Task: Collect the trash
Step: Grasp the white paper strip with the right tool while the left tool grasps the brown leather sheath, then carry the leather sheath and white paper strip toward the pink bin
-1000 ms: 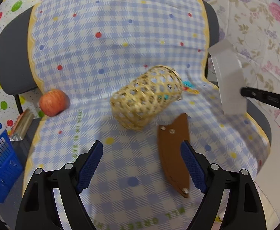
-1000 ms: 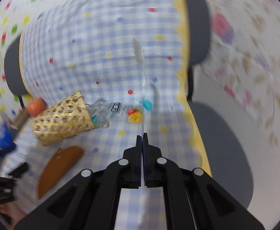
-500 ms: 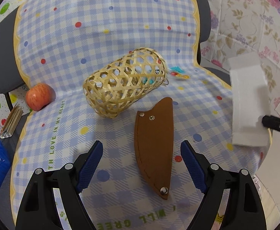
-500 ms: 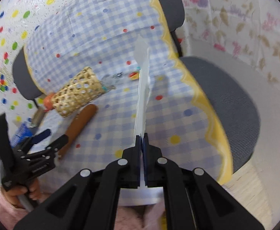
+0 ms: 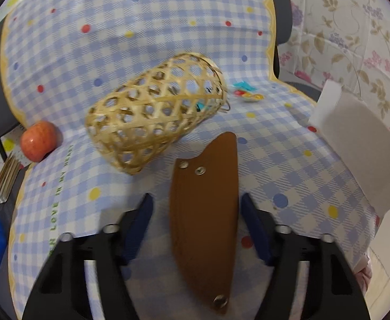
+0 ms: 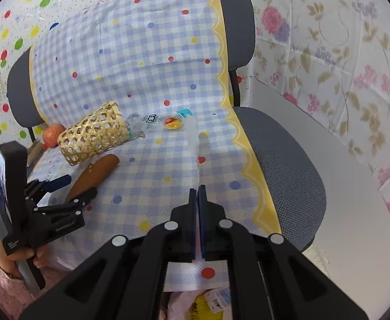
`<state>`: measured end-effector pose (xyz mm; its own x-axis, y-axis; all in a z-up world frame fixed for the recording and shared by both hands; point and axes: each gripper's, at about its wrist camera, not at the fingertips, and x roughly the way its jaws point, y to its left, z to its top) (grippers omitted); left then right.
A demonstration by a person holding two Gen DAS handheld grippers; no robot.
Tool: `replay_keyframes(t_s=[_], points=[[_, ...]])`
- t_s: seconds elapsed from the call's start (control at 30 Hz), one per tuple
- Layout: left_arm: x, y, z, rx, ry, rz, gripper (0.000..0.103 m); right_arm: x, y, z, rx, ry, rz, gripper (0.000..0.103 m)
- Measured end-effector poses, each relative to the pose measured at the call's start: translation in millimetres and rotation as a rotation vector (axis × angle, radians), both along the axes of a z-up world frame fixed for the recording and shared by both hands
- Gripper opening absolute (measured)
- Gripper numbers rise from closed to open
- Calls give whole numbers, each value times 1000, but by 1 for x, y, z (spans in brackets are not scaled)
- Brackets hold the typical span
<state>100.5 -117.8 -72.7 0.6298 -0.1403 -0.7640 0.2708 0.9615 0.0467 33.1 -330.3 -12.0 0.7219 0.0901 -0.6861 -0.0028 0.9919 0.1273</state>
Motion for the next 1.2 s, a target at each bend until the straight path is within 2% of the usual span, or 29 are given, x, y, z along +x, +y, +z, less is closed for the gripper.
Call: replay_keyframes(t_s=[0.17, 0.37, 0.47, 0.67, 0.9, 1.2], points=[[-12, 1, 8, -42, -28, -20, 51, 6, 8, -6, 2, -24, -6, 3], [-47, 25, 25, -120, -56, -7, 51, 6, 20, -9, -22, -57, -1, 3], [-64, 32, 37, -123, -78, 3, 51, 3, 21, -9, -43, -78, -32, 2], [-94, 43, 62, -144, -126, 3, 51, -14, 8, -4, 110, -62, -30, 2], [-132, 30, 76, -179, -156, -66, 51, -69, 2, 7, 112, -71, -44, 2], [-186, -25, 75, -180, -149, -232, 51, -149, -9, 16, 56, -92, -110, 2]])
